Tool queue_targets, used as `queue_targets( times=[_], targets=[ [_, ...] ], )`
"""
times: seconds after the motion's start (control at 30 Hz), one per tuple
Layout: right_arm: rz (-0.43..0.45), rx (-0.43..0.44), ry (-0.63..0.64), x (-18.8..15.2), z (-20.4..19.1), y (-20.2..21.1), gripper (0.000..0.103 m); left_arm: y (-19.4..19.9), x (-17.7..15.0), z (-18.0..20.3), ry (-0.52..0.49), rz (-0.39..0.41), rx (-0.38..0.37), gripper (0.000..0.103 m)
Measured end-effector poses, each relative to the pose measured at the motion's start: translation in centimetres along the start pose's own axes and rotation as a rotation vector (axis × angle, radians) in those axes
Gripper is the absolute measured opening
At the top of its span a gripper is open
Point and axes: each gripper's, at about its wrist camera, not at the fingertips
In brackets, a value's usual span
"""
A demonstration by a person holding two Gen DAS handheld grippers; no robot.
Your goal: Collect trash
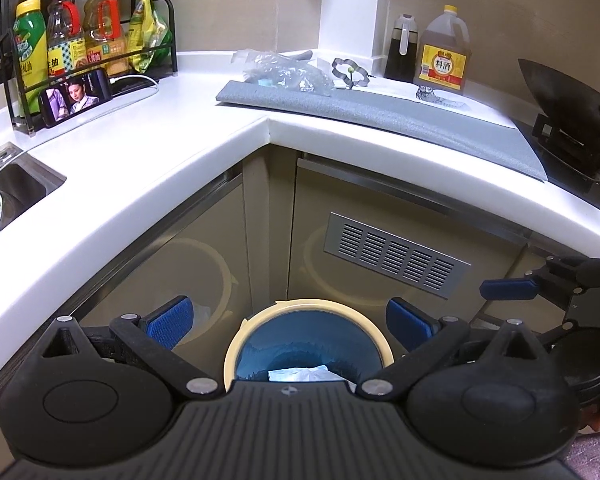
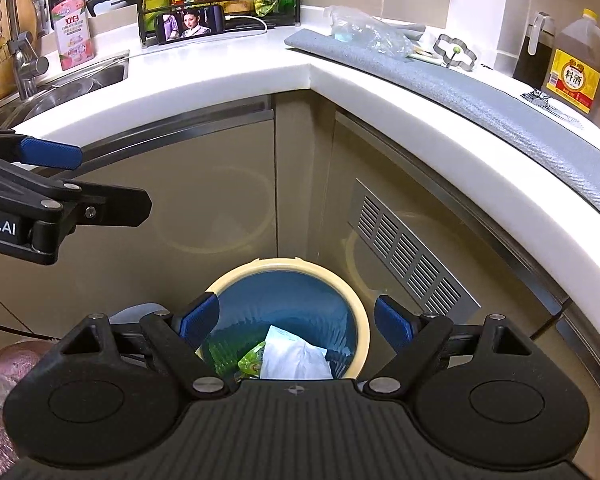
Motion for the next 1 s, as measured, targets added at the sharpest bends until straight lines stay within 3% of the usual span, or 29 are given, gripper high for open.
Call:
queue_targets(
  times=[1.0],
  targets=[
    [-0.042, 0.022, -0.013, -0.6, 0.0, -1.3, 0.087, -1.2, -0.1, -0.5, 0.018, -0.031, 0.012, 0.103]
  ],
)
Point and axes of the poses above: each gripper's, at about its wrist camera, not at the fingertips, and y roughly against the way its jaws point, z to its right, x to its top, and after that the axes turned 1 degree about x, right-handed
